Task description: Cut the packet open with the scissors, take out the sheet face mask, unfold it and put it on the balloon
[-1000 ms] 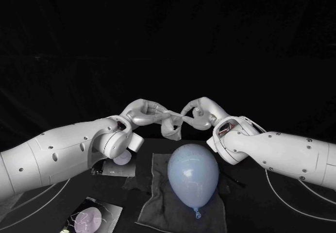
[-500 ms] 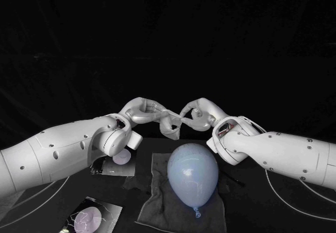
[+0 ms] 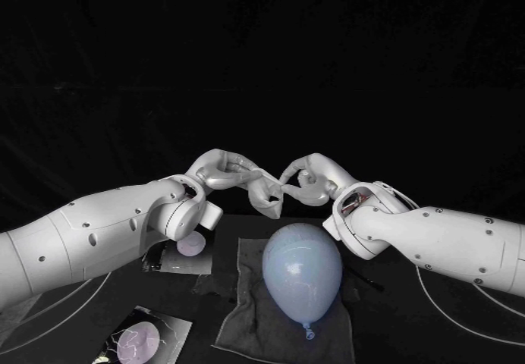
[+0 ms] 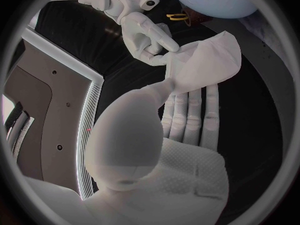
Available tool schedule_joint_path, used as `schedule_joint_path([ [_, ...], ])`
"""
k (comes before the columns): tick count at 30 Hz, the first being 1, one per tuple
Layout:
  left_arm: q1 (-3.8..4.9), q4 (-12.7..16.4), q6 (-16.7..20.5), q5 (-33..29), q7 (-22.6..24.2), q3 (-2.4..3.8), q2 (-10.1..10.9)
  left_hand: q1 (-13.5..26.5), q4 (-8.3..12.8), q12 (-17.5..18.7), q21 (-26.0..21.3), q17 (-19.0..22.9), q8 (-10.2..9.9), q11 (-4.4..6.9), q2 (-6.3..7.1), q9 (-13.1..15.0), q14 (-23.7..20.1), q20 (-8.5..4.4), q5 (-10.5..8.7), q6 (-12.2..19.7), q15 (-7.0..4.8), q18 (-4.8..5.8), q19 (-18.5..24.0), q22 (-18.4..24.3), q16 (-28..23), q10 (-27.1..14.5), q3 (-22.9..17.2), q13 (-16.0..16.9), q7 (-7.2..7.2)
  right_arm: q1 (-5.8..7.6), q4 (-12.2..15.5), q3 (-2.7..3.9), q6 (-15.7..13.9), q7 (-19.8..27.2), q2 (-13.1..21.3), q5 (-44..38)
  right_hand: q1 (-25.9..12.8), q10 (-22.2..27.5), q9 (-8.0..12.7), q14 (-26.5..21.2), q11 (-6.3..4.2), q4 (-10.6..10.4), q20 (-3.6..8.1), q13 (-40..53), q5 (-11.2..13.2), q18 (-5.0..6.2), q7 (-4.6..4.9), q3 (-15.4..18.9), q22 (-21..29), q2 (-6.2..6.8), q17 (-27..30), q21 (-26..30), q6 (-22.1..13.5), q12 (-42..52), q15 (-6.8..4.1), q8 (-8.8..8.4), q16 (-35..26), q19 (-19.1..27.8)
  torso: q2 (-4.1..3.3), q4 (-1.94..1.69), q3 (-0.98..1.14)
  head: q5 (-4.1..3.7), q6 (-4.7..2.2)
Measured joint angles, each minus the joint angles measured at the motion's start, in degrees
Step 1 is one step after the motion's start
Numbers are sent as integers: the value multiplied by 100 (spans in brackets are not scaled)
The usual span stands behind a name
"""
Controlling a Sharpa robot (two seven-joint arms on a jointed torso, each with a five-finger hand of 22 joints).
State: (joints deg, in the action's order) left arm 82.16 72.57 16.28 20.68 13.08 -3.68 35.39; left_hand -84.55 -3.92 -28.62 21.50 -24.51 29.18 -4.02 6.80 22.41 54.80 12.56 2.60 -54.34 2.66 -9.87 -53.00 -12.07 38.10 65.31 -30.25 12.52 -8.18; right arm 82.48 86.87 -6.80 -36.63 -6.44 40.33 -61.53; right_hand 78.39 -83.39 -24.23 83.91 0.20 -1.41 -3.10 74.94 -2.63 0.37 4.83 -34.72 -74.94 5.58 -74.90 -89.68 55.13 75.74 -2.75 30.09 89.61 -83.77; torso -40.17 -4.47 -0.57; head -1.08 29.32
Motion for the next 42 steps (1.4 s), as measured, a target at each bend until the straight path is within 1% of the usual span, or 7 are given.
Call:
schedule_joint_path([
  [5,0,-55,163,23,22,-1,-47,0,130,115,334,100,-99,3,0,65,125,-120,-10,-22,-27,2,94,-237,-73,137,75,-88,18,12,59,2,76,-10,6,-33,0,1,0,0,-1,0,0,0,0,0,0,0,2,0,-1,4,-2,0,0,0,19,0,0,2,0,4,4],
  [6,0,-66,199,28,29,-1,-56,-1,148,130,390,116,-111,1,-1,239,125,-117,-10,-25,-27,3,143,-279,-84,139,69,-101,15,17,72,2,94,-14,8,-42,0,5,0,0,-4,0,0,-1,0,0,1,0,3,0,-1,4,-3,0,0,0,19,1,1,3,0,5,4],
  [11,0,-98,307,36,60,-3,-82,-14,205,200,628,184,-193,-7,-13,246,133,-132,-7,-93,-20,5,328,-472,-157,167,108,-141,-12,29,98,5,149,-26,9,-75,0,-11,0,0,13,9,0,0,0,0,-2,-9,4,0,-5,4,-19,0,0,-3,19,1,2,4,-2,9,4],
  [19,0,-97,336,36,83,-3,-81,-36,294,249,757,225,-244,-21,-35,315,113,-109,5,-107,-1,8,571,-593,-223,153,98,-154,-26,36,76,6,152,-52,-9,-106,0,-2,-12,0,22,15,-1,-1,0,0,-3,-16,2,0,-5,5,-19,0,0,-7,18,2,2,1,-3,3,4],
  [32,3,-86,317,35,84,-1,-77,-65,331,271,876,240,-311,-40,-64,289,109,-99,5,-137,4,13,663,-686,-223,135,93,-136,-15,36,-2,4,78,-73,-54,-119,0,-1,-15,0,22,15,-9,-2,0,0,-3,-15,-1,0,0,-7,-20,1,0,-17,0,11,1,1,-5,10,18],
  [38,6,-71,268,-17,84,0,-72,5,332,272,907,257,-322,-52,-133,276,109,-79,4,-148,5,15,684,-715,-255,96,93,-122,-26,33,-128,2,8,-60,-142,-67,0,0,-11,0,23,15,-9,-2,0,0,-1,-15,0,0,0,-13,-18,1,0,-14,19,11,1,4,-3,11,21],
  [42,6,-55,227,-105,84,0,-66,100,281,488,929,349,-349,-122,-244,316,142,-57,4,-89,58,16,706,-712,-468,-161,44,-187,-76,33,-189,2,-36,-43,-190,-14,0,9,-5,0,31,15,-9,-3,0,0,12,-15,1,0,-1,-13,-4,1,0,6,19,11,1,4,-2,8,19],
])
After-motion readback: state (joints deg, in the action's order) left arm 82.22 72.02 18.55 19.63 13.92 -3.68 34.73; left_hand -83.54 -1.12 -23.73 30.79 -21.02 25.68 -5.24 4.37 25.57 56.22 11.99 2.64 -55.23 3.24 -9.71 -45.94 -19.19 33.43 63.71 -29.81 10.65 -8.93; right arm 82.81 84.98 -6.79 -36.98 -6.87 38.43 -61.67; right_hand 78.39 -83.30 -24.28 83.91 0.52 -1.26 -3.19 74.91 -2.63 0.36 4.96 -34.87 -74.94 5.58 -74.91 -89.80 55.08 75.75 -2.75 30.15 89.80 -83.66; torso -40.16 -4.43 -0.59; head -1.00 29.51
